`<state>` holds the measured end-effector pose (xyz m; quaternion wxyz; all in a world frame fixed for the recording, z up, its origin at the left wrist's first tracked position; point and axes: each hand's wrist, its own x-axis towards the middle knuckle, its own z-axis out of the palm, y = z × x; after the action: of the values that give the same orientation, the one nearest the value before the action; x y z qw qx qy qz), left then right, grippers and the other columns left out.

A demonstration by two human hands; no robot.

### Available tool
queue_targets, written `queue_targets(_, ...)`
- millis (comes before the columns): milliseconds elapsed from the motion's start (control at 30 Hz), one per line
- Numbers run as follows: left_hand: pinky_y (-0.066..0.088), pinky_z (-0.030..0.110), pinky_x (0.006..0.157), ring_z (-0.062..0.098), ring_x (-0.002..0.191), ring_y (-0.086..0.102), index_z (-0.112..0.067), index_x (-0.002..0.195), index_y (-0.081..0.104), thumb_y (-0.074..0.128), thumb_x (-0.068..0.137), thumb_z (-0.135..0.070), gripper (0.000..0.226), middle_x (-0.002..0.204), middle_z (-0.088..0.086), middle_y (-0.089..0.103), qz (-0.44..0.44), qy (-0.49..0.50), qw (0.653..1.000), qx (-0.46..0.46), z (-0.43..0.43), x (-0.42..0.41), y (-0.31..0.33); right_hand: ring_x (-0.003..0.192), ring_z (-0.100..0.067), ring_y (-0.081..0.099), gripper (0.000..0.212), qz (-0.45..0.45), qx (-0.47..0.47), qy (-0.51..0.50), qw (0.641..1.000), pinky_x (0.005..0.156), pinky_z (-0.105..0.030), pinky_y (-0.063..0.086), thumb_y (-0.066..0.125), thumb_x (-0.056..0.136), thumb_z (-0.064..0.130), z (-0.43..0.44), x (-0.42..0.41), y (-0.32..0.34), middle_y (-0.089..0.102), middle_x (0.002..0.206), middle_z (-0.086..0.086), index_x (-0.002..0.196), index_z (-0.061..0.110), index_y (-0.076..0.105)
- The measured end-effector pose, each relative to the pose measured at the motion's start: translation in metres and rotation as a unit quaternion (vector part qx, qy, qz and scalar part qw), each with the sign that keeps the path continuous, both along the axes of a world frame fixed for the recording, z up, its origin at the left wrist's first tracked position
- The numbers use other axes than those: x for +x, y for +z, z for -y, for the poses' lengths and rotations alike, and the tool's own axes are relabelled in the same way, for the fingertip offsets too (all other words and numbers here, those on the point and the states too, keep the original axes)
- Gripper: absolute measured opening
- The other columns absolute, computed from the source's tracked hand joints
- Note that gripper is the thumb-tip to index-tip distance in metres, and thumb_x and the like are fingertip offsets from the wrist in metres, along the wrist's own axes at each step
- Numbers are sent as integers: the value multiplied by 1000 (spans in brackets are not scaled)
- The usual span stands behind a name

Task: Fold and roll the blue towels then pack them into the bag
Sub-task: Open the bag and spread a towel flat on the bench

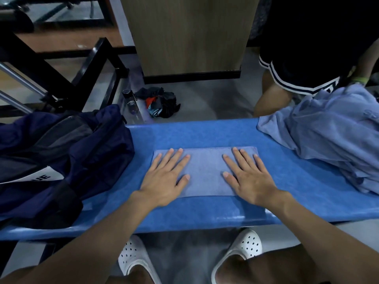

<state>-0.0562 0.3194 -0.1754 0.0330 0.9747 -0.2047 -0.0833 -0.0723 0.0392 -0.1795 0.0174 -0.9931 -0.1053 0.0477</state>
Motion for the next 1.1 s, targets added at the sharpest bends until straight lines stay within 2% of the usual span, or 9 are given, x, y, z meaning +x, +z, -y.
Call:
queue_targets(200,-16,38,121,8,146,-30,-41,152,-17,-8,89,-64,68,162,-15,-23,-4,8,1000,-4,-2,-6,1,150,-17,-9,98,-34,-12,12,999,120,-45,-4,-41,66,70,0,0,9,-11,163,5,153,37,-9)
queue_targets(267,-15,37,121,9,146,-30,-39,153,-17,-9,88,-64,70,162,-13,-23,-8,3,1000,2,-6,-11,3,151,-19,0,90,-27,-6,32,999,120,-47,3,-26,78,71,-2,-3,12,-2,164,3,155,34,4)
queue_targets(333,-9,38,123,14,151,-20,-36,157,-5,-5,87,-64,76,166,-8,-13,-9,1,1000,7,-6,-13,9,144,-20,28,71,28,27,28,999,114,-44,19,5,92,60,-4,-1,19,31,157,2,148,28,36)
queue_targets(433,14,37,119,22,149,21,-22,155,28,16,94,-52,69,159,1,31,66,24,997,-42,1,5,26,123,-19,45,41,83,68,-33,994,98,-38,23,32,99,39,-1,22,28,57,129,5,132,25,52)
queue_targets(533,22,34,107,21,134,38,-20,148,41,38,103,-37,48,143,-2,47,56,51,996,-46,7,33,33,120,-20,43,35,28,80,-56,995,95,-36,23,39,100,33,0,44,35,55,124,4,134,29,49)
queue_targets(667,24,34,97,20,120,44,-25,133,55,41,103,-38,36,129,-5,52,28,61,998,-19,8,49,32,107,-22,43,21,20,85,-53,995,84,-33,22,47,97,28,4,58,38,48,104,3,115,25,58)
queue_targets(833,23,32,91,17,110,47,-25,117,56,48,101,-38,22,115,-7,55,31,71,994,-74,4,50,28,98,-19,46,2,23,107,-58,992,79,-30,18,55,92,24,11,60,34,47,94,6,91,25,55)
queue_targets(967,24,31,86,16,101,47,-26,103,51,51,100,-37,12,104,-9,54,27,75,991,-103,2,50,29,94,-17,43,4,34,106,-56,992,79,-30,19,56,92,25,14,61,33,47,93,6,88,24,54)
queue_targets(1100,28,33,89,16,102,46,-23,106,53,50,101,-36,14,104,-10,52,23,84,991,-103,1,50,31,92,-18,47,4,23,117,-57,991,80,-31,22,54,91,19,16,61,33,49,92,5,88,22,56)
